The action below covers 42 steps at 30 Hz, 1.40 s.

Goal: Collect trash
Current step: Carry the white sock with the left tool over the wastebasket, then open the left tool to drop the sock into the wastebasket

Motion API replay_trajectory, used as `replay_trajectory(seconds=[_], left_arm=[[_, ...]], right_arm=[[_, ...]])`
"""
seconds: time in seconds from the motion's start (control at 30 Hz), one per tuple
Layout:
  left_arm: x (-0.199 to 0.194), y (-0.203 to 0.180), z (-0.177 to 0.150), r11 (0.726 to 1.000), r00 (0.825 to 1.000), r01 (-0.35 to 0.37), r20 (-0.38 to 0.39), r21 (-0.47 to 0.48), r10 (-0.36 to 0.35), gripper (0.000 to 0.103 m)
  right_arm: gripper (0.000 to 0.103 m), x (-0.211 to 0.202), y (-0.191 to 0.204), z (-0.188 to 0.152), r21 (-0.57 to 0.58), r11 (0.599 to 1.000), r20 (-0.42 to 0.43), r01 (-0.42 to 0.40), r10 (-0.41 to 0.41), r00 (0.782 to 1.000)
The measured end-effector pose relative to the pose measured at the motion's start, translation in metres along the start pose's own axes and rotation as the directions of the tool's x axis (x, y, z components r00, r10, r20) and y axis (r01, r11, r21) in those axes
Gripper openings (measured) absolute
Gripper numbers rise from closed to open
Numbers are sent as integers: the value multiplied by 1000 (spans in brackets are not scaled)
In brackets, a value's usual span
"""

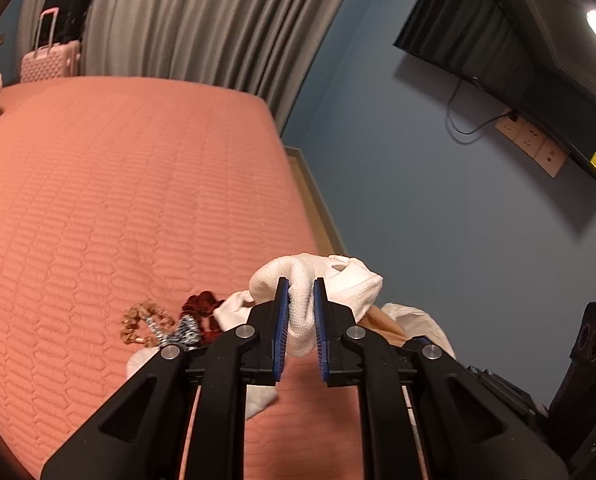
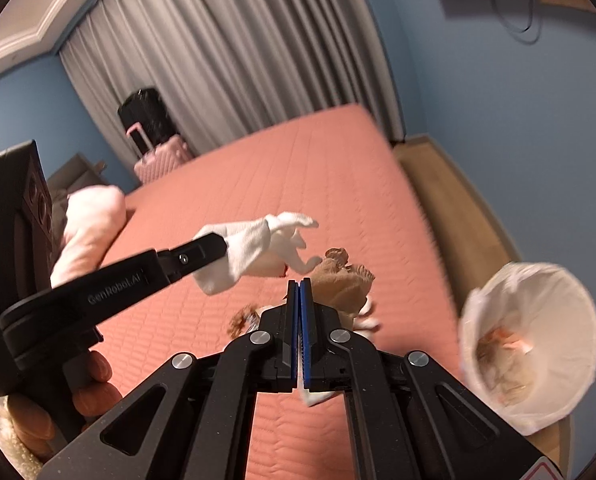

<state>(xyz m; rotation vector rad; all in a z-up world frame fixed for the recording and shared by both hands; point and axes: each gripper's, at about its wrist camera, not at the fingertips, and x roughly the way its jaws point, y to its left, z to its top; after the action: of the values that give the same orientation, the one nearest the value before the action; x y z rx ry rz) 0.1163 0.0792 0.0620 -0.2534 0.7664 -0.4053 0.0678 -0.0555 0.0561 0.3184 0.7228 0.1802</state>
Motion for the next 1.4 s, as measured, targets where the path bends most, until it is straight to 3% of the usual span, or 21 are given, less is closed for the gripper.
replay_trajectory(seconds=[0.2, 0.5, 0.73, 0.9, 0.97, 1.1, 1.4], left_arm=[[1, -52, 1, 996, 999, 52, 5, 79, -52, 12], [17, -118, -12, 975, 991, 133, -46, 177, -127, 12], [36, -163, -28, 954, 981, 184, -105, 237, -163, 12], [46, -180, -34, 950, 974, 213, -132, 228, -186, 14], [53, -181, -35, 952, 971, 219, -148, 216, -190, 18], [58, -182, -34, 965, 976, 190, -137, 181, -167, 59], [55, -180, -35, 964, 990, 125, -92, 233, -107, 61]], right_arm=[[1, -55, -44, 13, 46, 996, 96, 71, -76, 993], [1, -118, -118, 11, 148, 976, 169, 162, -187, 968], [1, -139, -152, 5, 196, 958, 179, 209, -245, 953], [1, -146, -168, 1, 225, 948, 180, 225, -267, 947], [1, -145, -171, 1, 230, 946, 178, 230, -273, 945], [1, -143, -177, 2, 237, 943, 173, 234, -278, 945], [4, -133, -178, 1, 239, 946, 166, 218, -261, 951]])
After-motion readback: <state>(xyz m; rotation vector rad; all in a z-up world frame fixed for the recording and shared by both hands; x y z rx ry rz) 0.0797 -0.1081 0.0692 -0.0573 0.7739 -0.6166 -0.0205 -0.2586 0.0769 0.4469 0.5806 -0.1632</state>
